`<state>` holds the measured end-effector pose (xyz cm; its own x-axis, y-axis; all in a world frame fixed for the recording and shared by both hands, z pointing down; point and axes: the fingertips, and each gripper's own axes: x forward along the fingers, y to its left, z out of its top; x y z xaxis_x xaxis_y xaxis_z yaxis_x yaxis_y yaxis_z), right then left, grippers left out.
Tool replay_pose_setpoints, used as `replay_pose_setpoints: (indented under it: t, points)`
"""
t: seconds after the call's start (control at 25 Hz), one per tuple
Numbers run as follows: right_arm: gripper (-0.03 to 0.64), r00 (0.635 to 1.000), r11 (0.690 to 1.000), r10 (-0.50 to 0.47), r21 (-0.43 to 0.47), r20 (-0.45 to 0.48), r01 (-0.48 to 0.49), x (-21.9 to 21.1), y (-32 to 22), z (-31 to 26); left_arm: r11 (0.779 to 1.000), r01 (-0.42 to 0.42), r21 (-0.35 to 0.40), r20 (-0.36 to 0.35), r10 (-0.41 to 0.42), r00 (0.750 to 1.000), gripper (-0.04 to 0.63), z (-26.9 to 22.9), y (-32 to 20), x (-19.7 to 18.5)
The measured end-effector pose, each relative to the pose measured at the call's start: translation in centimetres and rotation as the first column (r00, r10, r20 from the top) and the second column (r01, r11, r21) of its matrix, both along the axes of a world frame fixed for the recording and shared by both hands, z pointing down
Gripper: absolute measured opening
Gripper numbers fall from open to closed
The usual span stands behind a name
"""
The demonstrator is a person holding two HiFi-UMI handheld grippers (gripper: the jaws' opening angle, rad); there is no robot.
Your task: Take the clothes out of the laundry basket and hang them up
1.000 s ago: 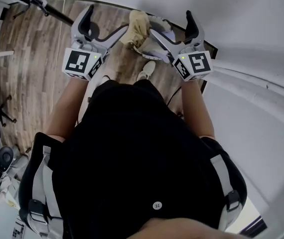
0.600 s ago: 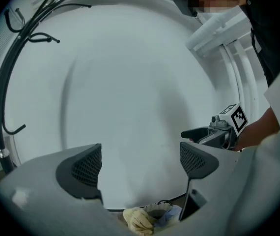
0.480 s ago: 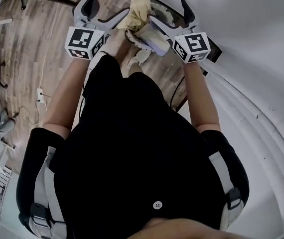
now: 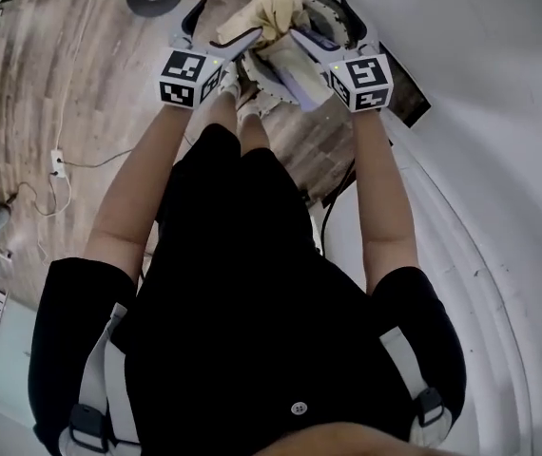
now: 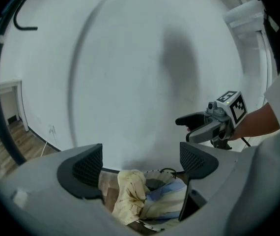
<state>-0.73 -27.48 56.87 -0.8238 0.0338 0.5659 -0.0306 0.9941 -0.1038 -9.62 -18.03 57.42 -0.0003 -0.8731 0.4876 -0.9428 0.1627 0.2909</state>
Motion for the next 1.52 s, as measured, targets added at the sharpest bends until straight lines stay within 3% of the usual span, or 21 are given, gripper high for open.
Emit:
replay_pose_setpoints:
  t: [0.32,0.6,0.88,1.04,1.52]
  points:
    - [0.451,0.993,0.999,-0.049,-0.013,-0.108,0.048,-3.8,-2.3,14.0,0.987,0.043,-0.152,-0.081,-0.056,0.995,0.495,15.5,-1.8,-2.4]
    - [0.442,0.967,0.989,-0.148,-0.026,-0.206,0.146,-4.5,-2.2,24.0,0.967,0.055,-0.249,-0.137,-0.091,0.986,0.495,25.5,-1.3,-1.1]
    - [0.419,0.917,0.966,-0.256,-0.044,-0.305,0.255,-4.6,-2.0,32.0,0.939,0.045,-0.340,-0.174,-0.110,0.979,0.488,33.0,-0.5,0.2]
    - [0.410,0.891,0.960,-0.280,-0.090,-0.356,0.266,-5.2,-2.4,36.1,0.920,0.039,-0.390,-0.212,-0.131,0.968,0.480,37.0,-0.4,0.8]
    - [0.402,0.762,0.931,-0.361,-0.169,-0.537,0.322,-4.7,-2.0,44.8,0.863,-0.018,-0.504,-0.335,-0.177,0.925,0.479,44.6,0.2,2.6]
